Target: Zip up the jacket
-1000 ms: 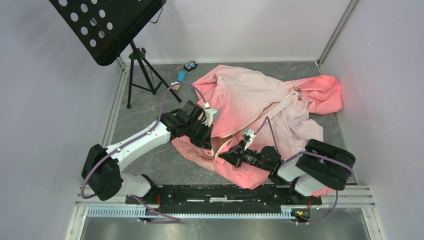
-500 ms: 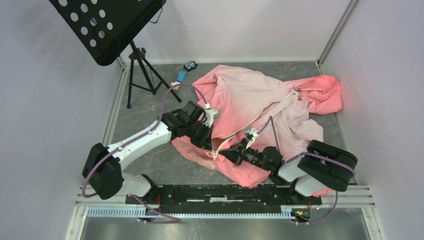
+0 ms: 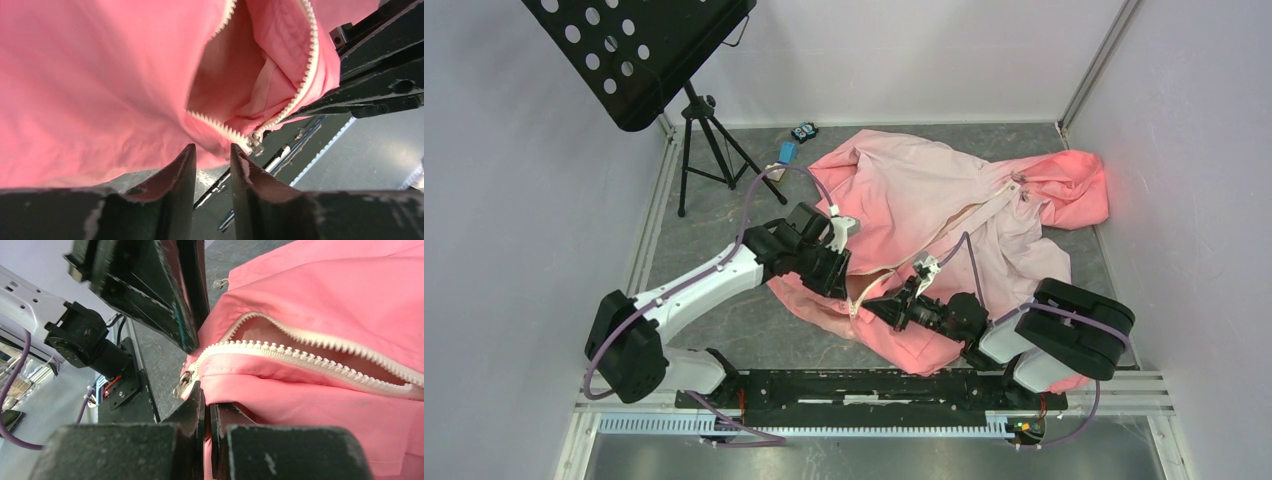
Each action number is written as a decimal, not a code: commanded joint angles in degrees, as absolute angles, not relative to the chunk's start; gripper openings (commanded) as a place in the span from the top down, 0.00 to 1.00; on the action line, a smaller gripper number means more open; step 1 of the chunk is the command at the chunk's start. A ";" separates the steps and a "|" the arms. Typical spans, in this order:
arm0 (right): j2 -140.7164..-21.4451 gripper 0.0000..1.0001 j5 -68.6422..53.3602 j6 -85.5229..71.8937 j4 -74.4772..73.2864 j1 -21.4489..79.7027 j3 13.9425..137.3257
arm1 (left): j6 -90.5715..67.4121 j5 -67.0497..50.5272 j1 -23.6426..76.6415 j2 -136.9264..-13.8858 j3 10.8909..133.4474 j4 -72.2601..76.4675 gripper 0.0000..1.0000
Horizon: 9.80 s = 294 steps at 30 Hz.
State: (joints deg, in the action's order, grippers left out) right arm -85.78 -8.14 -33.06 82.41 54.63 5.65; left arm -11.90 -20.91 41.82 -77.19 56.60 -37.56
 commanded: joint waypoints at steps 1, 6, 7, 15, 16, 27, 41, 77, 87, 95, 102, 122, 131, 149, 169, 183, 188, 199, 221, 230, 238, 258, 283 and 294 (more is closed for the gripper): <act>-88.00 1.00 -8.80 -33.56 88.18 54.27 6.67 | -14.63 -14.07 41.51 -71.73 57.50 -38.47 0.55; -88.11 1.00 -9.37 -33.43 87.21 54.39 7.49 | -22.31 -9.29 41.40 -62.31 54.31 -37.75 0.27; -88.11 1.00 -9.28 -33.53 87.23 54.32 7.50 | -24.65 -9.32 41.40 -59.89 52.91 -36.73 0.24; -88.09 1.00 -8.17 -34.73 87.80 54.32 7.19 | -50.21 -11.94 41.40 -41.63 34.58 -18.85 0.04; -88.13 1.00 -8.06 -34.89 87.89 54.33 7.17 | -52.88 -11.54 41.39 -40.55 33.02 -16.97 0.05; -88.99 1.00 -7.95 -37.26 89.01 54.28 7.54 | -79.66 -2.82 41.40 -37.13 18.67 -9.31 0.47; -88.52 1.00 -7.80 -36.81 88.79 54.32 7.13 | -85.91 -9.35 41.40 -45.16 17.34 -5.12 0.48; -89.22 1.00 -7.58 -37.56 90.71 54.45 7.00 | -92.55 -11.24 41.48 -45.97 7.91 13.59 0.36; -89.59 1.00 -7.52 -37.69 91.08 54.41 7.01 | -94.63 -11.18 41.48 -47.23 6.69 18.39 0.43; -90.07 1.00 -7.35 -37.90 91.43 54.40 7.13 | -95.88 -11.84 41.48 -49.33 5.99 21.45 0.46; -90.35 1.00 -7.44 -38.28 91.89 54.45 7.12 | -94.65 -11.65 41.48 -50.94 5.38 26.00 0.58; -90.51 1.00 -6.88 -39.13 92.54 54.42 7.21 | -93.01 -11.87 42.10 -52.29 3.63 29.68 0.72; -92.23 1.00 -4.81 -48.65 90.55 54.54 7.53 | -81.70 -12.11 42.19 -50.29 3.68 28.43 0.96; -97.13 0.99 -1.04 -65.16 95.55 54.58 6.19 | -77.47 -10.14 42.63 -40.96 0.09 18.41 0.98; -94.73 1.00 -3.81 -61.18 91.73 54.67 6.70 | -84.65 -11.70 42.63 -43.74 1.19 23.62 0.69; -96.15 1.00 -4.10 -61.61 94.39 54.69 6.48 | -89.58 -14.92 42.63 -44.86 1.44 27.17 0.50; -96.04 1.00 -4.26 -61.61 94.50 54.71 6.59 | -91.09 -13.23 42.63 -44.15 1.13 27.56 0.54; -95.64 1.00 -3.95 -61.54 95.01 54.67 6.16 | -96.14 -11.85 42.71 -47.41 1.81 25.57 0.58; -96.25 1.00 -3.37 -62.05 97.56 54.76 5.71 | -95.14 -9.94 44.02 -52.89 5.54 25.45 0.69; -95.80 0.99 -3.27 -61.91 97.34 54.76 5.52 | -94.93 -8.66 44.38 -53.34 5.98 25.45 0.73; -96.47 0.95 -2.22 -61.73 96.49 54.75 5.21 | -89.63 -7.67 44.88 -50.96 4.21 25.22 0.98; -67.13 0.30 -6.28 -36.45 40.84 55.35 5.82 | -85.61 -6.40 45.26 -41.73 -0.97 22.85 0.98; -56.21 0.20 -2.09 22.50 54.95 72.22 8.98 | -86.46 -7.31 45.34 -36.54 -2.67 21.93 0.98; -76.66 0.44 0.81 36.01 74.90 76.18 11.17 | -87.78 -6.50 45.30 -33.01 -3.60 19.69 0.98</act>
